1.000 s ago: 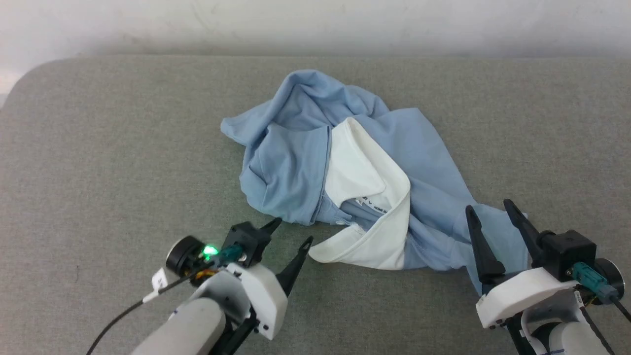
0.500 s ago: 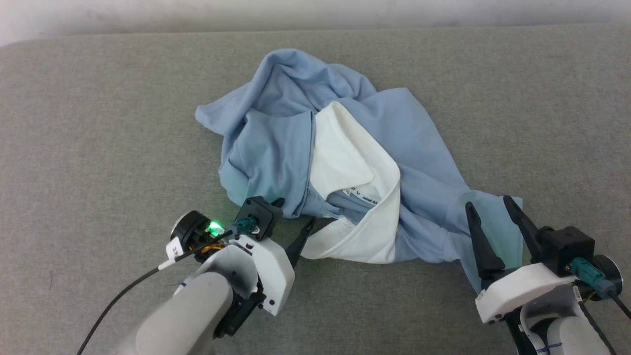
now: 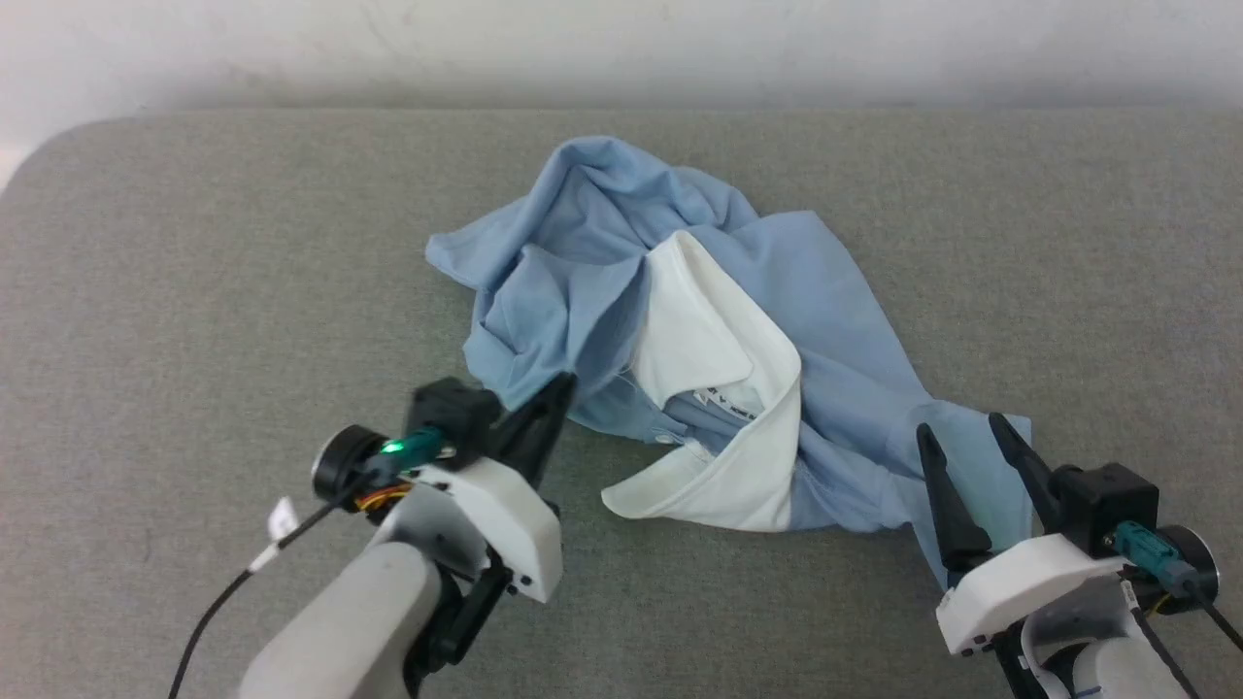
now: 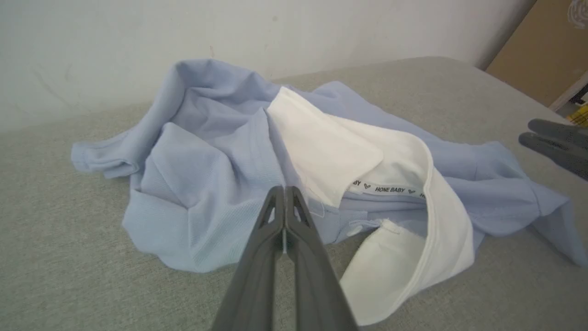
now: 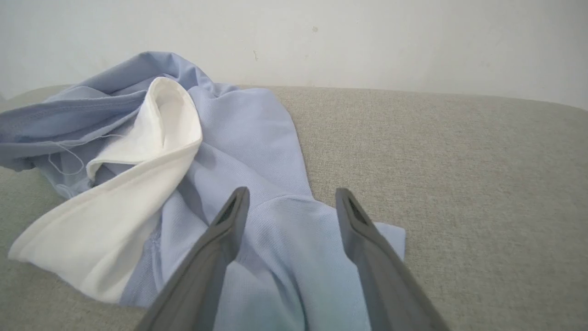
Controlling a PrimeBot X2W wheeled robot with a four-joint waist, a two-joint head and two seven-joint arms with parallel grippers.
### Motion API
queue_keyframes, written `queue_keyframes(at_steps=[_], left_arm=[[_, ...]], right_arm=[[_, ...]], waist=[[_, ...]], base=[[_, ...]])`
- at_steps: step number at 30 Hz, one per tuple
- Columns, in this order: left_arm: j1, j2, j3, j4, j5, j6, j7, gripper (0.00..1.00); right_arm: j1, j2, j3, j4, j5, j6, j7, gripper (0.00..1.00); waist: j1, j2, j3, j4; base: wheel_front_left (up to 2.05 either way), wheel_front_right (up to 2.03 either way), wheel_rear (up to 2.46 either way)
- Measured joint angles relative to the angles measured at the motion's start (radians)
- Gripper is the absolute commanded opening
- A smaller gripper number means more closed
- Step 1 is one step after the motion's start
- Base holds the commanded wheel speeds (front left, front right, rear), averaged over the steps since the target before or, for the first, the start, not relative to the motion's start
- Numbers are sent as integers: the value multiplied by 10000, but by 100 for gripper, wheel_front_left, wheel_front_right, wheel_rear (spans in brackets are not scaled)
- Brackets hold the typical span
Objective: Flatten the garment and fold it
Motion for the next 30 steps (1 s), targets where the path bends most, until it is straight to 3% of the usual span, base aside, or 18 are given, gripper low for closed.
queue_keyframes(at_steps=[10, 19, 20, 21, 25, 30], left_arm=[[2338, -339, 3003, -997, -2428, 1697, -1914, 0], [4098, -332, 3526, -188, -3058, 2493, -1964, 0], [4154, -324, 3551, 25, -3053, 2577, -1990, 95], [4171, -314, 3591, 226, -3022, 2661, -2079, 100], [4101, -314, 3720, 631, -2694, 2819, -2445, 100], [3607, -328, 3697, 272, -1799, 2324, -2773, 100]], right_arm=[[540, -2, -56, 21, -2, 0, 178, 100], [652, 0, -12, -186, -2, 0, 376, 100], [655, 0, -13, -186, -2, 0, 378, 100], [657, 0, -19, -186, 0, 0, 378, 100], [680, 0, -19, -165, 6, 0, 385, 100], [715, -2, -414, -236, -151, 0, 621, 100]], waist=[[-1, 0, -941, 664], [-2, 0, -1395, 1336], [-2, 0, -1417, 1378], [-2, 0, -1435, 1414], [-1, 0, -1494, 1484], [-1, 0, -1603, 1521]], base=[[0, 0, 0], [0, 0, 0], [0, 0, 0], [0, 0, 0], [0, 0, 0], [0, 0, 0]])
